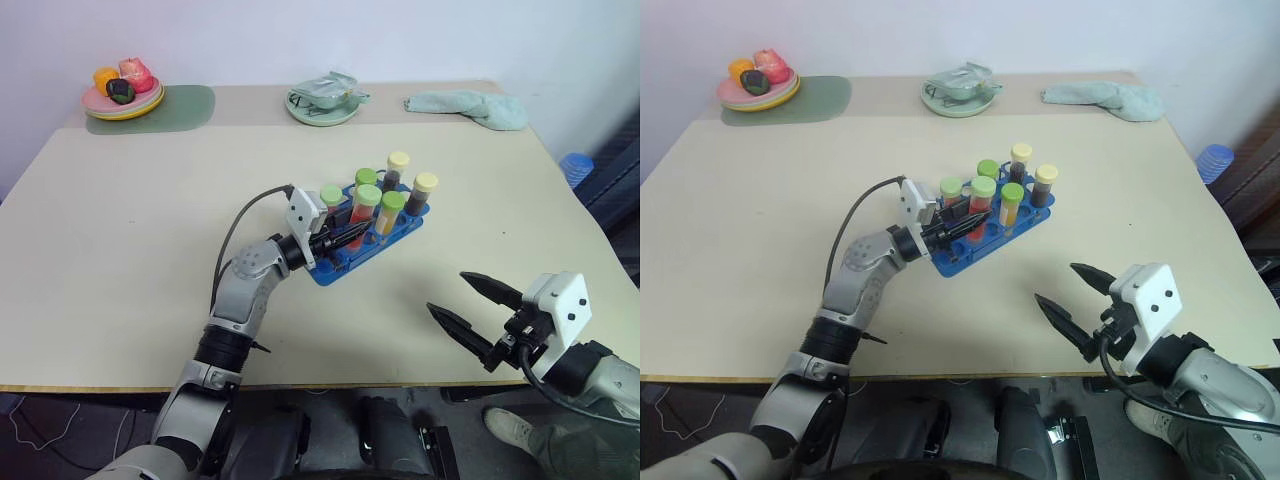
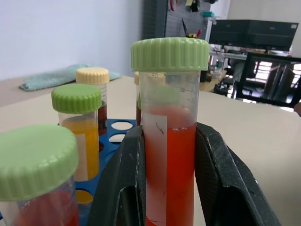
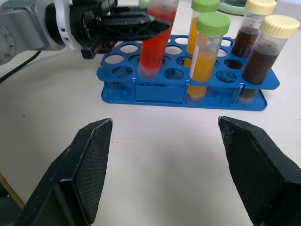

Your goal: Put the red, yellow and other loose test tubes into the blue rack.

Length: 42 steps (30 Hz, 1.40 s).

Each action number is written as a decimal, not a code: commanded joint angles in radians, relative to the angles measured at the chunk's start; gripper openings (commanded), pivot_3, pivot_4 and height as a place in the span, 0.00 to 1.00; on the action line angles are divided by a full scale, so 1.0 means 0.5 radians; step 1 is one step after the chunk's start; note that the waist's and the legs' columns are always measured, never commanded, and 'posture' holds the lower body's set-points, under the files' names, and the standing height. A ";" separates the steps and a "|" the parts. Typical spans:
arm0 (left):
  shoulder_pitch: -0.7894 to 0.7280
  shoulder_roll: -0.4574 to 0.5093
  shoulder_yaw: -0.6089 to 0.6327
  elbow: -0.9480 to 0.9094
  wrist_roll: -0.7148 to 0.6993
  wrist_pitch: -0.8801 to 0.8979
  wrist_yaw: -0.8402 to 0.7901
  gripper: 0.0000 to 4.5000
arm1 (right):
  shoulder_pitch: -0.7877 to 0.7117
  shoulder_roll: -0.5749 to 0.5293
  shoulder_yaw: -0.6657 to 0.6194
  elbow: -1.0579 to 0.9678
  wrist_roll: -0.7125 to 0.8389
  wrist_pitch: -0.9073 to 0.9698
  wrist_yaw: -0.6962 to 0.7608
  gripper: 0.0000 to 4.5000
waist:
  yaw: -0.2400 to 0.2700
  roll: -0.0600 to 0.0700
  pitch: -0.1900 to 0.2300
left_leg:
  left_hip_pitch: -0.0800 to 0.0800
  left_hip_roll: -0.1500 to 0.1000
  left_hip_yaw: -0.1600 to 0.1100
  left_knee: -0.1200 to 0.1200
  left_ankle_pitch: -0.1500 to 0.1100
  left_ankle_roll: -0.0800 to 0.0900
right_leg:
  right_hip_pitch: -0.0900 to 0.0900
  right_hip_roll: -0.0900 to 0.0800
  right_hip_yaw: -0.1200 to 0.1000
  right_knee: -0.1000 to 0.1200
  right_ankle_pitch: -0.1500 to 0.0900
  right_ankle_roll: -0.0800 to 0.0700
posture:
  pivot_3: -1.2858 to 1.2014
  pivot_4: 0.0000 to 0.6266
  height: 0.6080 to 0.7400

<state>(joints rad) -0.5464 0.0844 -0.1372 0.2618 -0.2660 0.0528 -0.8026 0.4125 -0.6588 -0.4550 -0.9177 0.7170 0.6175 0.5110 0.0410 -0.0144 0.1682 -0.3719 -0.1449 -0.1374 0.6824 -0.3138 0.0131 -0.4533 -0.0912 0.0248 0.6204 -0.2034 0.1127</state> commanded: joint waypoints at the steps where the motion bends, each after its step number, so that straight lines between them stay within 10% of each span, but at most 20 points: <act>1: -0.033 -0.004 -0.006 0.030 0.029 -0.070 0.005 0.18 | -0.017 -0.017 -0.022 -0.072 0.031 -0.004 -0.028 0.82 | 0.000 0.000 0.000 | 0.000 0.000 0.000 0.000 0.000 0.000 | 0.000 0.000 0.000 0.000 0.000 0.000 | 0.52 0.24 1.00; 8: -0.055 -0.006 0.020 0.111 -0.013 -0.099 -0.055 0.18 | -0.049 -0.024 -0.017 -0.067 0.038 0.004 -0.046 0.82 | 0.001 0.000 0.000 | 0.004 0.000 0.000 0.000 0.000 0.000 | 0.005 0.000 0.000 -0.002 0.000 0.001 | 0.52 0.24 1.00; 15: -0.029 0.010 0.095 0.007 -0.130 0.006 -0.076 0.95 | -0.082 -0.028 -0.011 -0.057 0.040 0.008 -0.057 0.82 | -0.001 0.000 0.000 | 0.005 0.000 0.000 0.000 -0.001 0.001 | 0.007 0.001 0.000 -0.003 0.001 0.001 | 0.52 0.24 1.00; 42: 1.196 1.357 0.976 -1.032 -0.665 0.513 -0.505 0.95 | 0.056 -0.071 -0.266 0.529 -0.302 -0.341 0.345 0.82 | -0.001 0.009 -0.002 | 0.015 0.005 0.000 -0.005 -0.008 0.010 | 0.019 0.007 -0.001 -0.013 0.000 0.000 | 0.52 0.24 1.00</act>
<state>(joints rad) 0.0477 0.7437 0.3062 -0.2132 -0.5649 0.3012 -1.0421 0.4324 -0.6862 -0.5421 -0.6466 0.5631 0.4732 0.6638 0.0406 -0.0100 0.1671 -0.3631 -0.1425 -0.1373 0.6798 -0.3196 0.0208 -0.4426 -0.0878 0.0245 0.6138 -0.2033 0.1129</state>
